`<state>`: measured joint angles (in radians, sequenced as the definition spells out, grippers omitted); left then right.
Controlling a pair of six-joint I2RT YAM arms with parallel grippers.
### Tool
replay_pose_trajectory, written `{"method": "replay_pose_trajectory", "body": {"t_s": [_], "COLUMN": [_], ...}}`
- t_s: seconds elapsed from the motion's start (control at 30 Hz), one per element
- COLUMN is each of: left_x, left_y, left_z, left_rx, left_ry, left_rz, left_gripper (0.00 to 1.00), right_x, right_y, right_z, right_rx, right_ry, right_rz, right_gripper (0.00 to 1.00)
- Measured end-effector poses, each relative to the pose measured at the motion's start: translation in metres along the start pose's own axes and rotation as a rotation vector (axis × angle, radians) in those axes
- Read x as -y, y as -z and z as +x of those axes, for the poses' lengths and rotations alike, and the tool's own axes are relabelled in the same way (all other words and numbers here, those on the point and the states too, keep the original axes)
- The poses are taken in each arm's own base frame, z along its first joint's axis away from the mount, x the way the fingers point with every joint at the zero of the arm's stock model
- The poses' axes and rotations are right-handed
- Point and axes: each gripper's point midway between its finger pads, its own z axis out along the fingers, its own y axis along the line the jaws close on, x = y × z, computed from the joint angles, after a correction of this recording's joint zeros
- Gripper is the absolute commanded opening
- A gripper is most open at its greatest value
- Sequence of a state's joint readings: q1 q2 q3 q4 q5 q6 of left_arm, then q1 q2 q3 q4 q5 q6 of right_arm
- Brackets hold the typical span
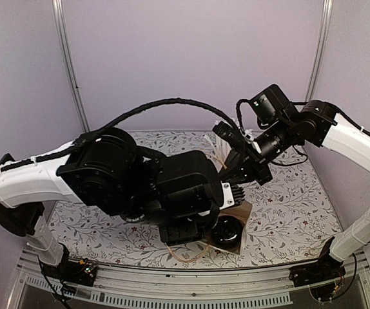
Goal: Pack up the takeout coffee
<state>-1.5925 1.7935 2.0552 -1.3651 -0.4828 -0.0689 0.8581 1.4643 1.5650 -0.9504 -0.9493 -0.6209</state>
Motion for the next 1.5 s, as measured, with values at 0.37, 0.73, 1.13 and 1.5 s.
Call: {"method": "replay_pose_trajectory", "body": {"t_s": [0.37,0.73,1.13,1.5], "left_x": [-0.002,0.026,0.031,0.022], "left_y": [-0.012,-0.008,-0.007,-0.007], "left_z": [0.018,0.012,0.005,0.004], "left_rx": [-0.057,-0.029,0.002,0.002], "left_ry": [-0.021,-0.07,-0.089,-0.066], "left_rz": [-0.048,0.049,0.069,0.03], "left_gripper": [0.44,0.45,0.44,0.44], "right_x": [-0.015,-0.02,0.007,0.006], "right_y": [-0.013,-0.017,-0.025,-0.017], "right_z": [-0.005,-0.001,0.042,0.048], "right_rx": [-0.026,-0.052,-0.191,-0.238], "right_ry": [0.054,0.075,0.013,0.01], "right_rz": [-0.058,-0.068,0.064,0.104], "right_gripper": [0.0,0.14,0.61,0.77]}}
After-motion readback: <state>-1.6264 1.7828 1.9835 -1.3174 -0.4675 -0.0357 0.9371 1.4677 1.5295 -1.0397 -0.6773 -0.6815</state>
